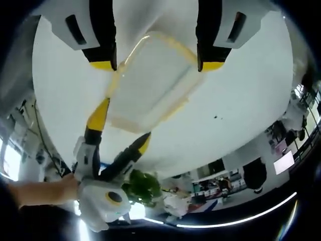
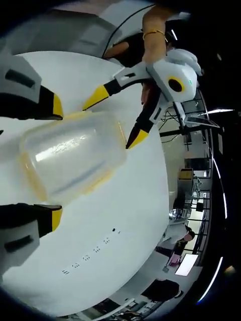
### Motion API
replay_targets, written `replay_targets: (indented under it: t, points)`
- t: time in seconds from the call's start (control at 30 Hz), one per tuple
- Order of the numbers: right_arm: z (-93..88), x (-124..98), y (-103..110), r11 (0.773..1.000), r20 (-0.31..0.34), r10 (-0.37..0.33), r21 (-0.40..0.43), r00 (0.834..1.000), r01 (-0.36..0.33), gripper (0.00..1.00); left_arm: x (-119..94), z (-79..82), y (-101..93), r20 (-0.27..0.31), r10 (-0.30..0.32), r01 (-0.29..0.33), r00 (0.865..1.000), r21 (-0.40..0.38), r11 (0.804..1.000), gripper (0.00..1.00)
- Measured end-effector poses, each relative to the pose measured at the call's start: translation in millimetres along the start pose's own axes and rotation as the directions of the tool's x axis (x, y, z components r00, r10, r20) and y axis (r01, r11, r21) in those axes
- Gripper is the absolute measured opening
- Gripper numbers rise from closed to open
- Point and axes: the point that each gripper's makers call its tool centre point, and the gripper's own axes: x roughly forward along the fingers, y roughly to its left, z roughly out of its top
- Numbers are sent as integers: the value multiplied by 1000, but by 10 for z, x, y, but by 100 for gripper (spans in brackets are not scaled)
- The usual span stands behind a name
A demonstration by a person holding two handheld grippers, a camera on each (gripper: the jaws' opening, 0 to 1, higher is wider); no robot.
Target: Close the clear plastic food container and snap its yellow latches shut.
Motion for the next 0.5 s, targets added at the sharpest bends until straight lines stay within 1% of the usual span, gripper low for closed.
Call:
replay_targets:
  t: [0.2, 0.23, 0.27, 0.37, 0.4, 0.43, 0.5]
  points:
    - [6, 5, 5, 1000, 2, -7, 6, 1000, 7, 68, -4, -1, -1, 1, 3, -3, 1000, -1, 1000, 62]
    - [7, 6, 6, 1000, 4, -8, 8, 1000, 8, 68, -3, 0, 4, 2, 3, -3, 1000, -6, 1000, 62]
    - [8, 8, 7, 1000, 5, -10, 9, 1000, 10, 69, -1, 16, 4, 13, 6, -5, 1000, -35, 999, 63]
    - [7, 5, 10, 1000, 7, -15, 13, 1000, 15, 69, -1, 17, -4, 11, 8, -8, 1000, -30, 1000, 63]
    - [9, 5, 12, 1000, 9, -13, 17, 1000, 13, 70, -3, 19, -6, 12, 10, -10, 1000, -32, 999, 63]
    - [21, 0, 24, 999, 18, -11, 40, 1000, 11, 71, -8, 24, -11, 15, 11, -11, 1000, -37, 999, 63]
    - [35, -17, 18, 999, 31, -17, 50, 999, 15, 70, -21, 26, 0, 18, 18, -18, 1000, -41, 999, 64]
